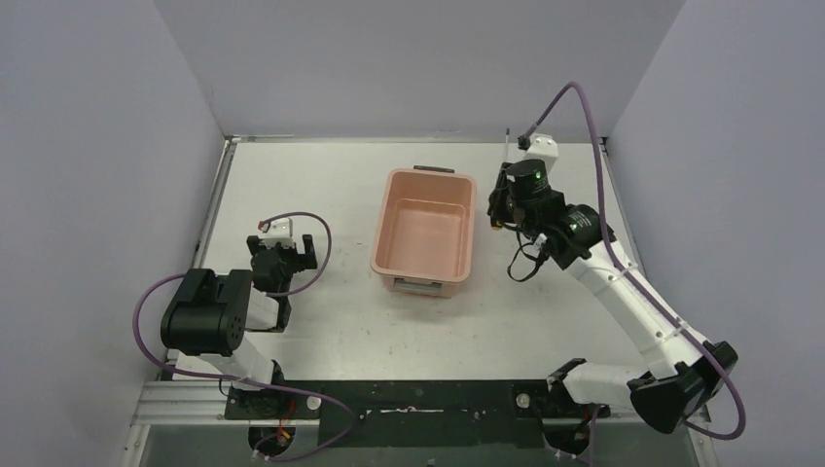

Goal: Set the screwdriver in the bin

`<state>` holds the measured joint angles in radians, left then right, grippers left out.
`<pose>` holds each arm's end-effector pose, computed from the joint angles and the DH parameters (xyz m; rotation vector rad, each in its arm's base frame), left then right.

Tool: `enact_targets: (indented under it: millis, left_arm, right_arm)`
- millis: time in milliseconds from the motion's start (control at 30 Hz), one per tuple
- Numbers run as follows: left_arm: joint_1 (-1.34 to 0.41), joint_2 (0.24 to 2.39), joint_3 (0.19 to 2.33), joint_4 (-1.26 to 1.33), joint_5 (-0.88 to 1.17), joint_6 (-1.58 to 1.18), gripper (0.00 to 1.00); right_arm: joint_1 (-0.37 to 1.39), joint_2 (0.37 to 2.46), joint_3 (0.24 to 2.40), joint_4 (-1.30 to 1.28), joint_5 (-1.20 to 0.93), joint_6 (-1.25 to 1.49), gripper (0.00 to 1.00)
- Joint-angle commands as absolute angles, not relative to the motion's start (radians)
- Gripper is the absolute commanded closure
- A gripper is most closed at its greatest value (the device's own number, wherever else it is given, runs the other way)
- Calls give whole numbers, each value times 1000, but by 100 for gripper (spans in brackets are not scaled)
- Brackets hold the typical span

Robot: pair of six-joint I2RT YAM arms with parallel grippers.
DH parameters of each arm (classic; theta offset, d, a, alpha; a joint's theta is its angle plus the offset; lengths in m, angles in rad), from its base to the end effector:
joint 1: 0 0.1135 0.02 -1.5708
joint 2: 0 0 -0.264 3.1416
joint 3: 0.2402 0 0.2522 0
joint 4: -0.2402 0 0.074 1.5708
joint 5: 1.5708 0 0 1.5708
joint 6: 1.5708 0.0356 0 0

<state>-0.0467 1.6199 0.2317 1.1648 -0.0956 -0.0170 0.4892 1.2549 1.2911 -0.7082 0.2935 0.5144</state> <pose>0.2431 -0.0080 0.1229 -0.0418 1.7928 0.0401 0.2389 0.1155 0.3660 0.1857 2.2108 0.2266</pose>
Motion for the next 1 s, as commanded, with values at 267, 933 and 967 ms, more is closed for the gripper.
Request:
enact_targets:
  millis: [267, 933, 967]
  left_arm:
    - [-49, 1613, 249, 1224, -80, -15, 3]
    - [-49, 1614, 248, 1225, -80, -14, 3]
    - [-49, 1613, 248, 1225, -80, -15, 3]
  right_arm:
    - [868, 1566, 1436, -607, 371, 565, 100]
    - [795, 1926, 1333, -476, 247, 645, 77]
    - [795, 1923, 1335, -478, 247, 646, 71]
